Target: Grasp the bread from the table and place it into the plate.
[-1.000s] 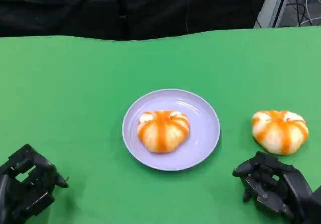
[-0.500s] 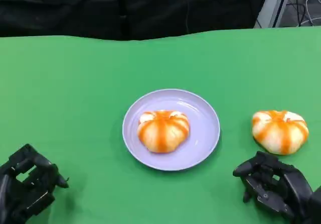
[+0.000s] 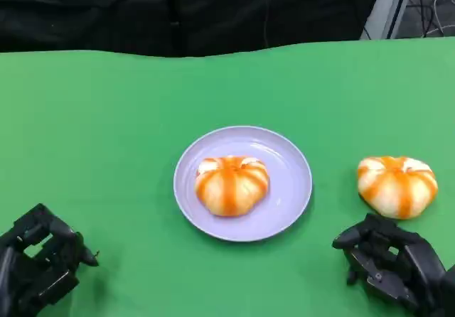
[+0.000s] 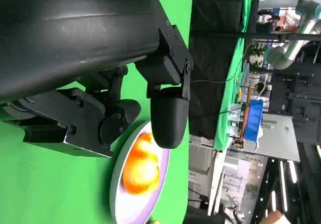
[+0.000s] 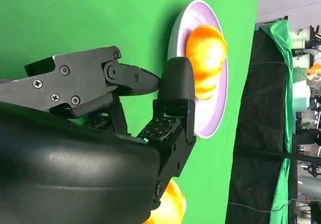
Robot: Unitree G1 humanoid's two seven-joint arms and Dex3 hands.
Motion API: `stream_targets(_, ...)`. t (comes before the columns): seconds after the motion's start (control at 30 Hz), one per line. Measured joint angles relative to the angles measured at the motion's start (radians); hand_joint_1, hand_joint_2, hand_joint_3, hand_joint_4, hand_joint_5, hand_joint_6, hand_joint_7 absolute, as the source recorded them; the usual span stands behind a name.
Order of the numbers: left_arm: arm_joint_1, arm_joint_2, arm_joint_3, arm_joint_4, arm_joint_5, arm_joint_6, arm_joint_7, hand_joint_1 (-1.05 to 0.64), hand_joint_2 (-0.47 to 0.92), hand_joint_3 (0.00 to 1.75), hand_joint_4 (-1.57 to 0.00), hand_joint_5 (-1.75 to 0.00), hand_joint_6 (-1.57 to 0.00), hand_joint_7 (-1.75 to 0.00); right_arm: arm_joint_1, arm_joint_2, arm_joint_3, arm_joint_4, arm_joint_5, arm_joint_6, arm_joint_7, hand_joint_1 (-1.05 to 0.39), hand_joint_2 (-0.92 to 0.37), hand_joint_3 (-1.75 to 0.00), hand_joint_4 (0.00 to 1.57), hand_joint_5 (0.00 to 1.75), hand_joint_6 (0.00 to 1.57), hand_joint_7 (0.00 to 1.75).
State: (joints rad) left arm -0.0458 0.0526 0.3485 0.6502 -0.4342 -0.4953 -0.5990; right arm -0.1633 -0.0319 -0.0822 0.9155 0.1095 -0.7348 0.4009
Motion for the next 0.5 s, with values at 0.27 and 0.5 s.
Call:
stream_targets(0.27, 0.000, 0.000, -0.001, 0.000, 0.000, 0.000, 0.000, 0.10, 0.77, 0.87, -0.81, -1.71, -0.79, -1.42, 0.000, 0.000, -0.001, 0.000, -0.001, 0.001, 0.000, -0.27, -0.92, -0.46, 0.65, 1.75, 0.73, 1.12)
stream_targets(0.5, 0.000, 0.000, -0.002, 0.000, 0.002, -0.007, 0.000, 0.09, 0.79, 0.84, -0.81, -1.71, -0.79, -1.44, 0.000, 0.000, -0.001, 0.000, -0.001, 0.001, -0.001, -0.26, -0.92, -0.45, 0.65, 1.75, 0.73, 1.11)
